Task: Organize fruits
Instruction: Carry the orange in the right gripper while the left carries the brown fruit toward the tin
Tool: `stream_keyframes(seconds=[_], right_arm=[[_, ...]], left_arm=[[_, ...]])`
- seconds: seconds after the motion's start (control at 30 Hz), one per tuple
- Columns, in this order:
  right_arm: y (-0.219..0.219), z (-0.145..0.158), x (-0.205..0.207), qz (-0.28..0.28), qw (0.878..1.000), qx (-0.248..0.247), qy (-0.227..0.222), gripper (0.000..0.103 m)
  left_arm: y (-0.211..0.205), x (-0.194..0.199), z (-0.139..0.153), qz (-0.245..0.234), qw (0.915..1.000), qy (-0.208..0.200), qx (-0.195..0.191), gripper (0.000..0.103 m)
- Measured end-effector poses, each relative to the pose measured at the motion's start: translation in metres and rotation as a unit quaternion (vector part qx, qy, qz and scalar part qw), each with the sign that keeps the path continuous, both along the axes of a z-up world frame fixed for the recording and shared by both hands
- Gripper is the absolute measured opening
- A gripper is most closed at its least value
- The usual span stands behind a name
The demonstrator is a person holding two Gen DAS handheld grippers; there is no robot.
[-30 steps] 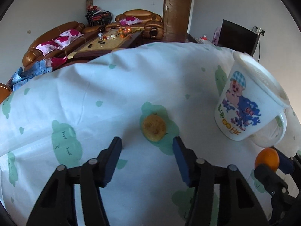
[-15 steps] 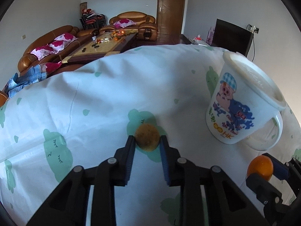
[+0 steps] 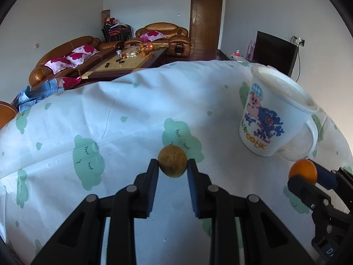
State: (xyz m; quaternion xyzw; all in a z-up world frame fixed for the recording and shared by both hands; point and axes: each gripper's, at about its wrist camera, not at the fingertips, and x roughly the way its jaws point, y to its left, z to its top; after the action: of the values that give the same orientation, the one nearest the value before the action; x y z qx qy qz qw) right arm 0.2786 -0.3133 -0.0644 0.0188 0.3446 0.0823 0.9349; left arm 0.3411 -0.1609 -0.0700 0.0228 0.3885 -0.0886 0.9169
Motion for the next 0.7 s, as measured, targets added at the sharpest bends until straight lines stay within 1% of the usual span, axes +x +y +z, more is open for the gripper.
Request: stream_keyframes(seconds=[0.13, 0.43, 0.7], right_arm=[[-0.001, 0.003, -0.005, -0.002, 1.000, 0.002, -0.011, 0.038], [0.001, 0.014, -0.019, -0.008, 0.998, -0.009, -0.055, 0.038], [0.003, 0.021, -0.028, -0.015, 0.996, -0.016, -0.086, 0.038]], left_arm=[[0.005, -0.010, 0.003, 0.008, 0.9999, -0.011, 0.002, 0.027], [0.020, -0.039, 0.008, 0.021, 0.9992, -0.033, 0.010, 0.027], [0.026, -0.068, 0.010, 0.017, 0.9984, -0.050, 0.020, 0.027]])
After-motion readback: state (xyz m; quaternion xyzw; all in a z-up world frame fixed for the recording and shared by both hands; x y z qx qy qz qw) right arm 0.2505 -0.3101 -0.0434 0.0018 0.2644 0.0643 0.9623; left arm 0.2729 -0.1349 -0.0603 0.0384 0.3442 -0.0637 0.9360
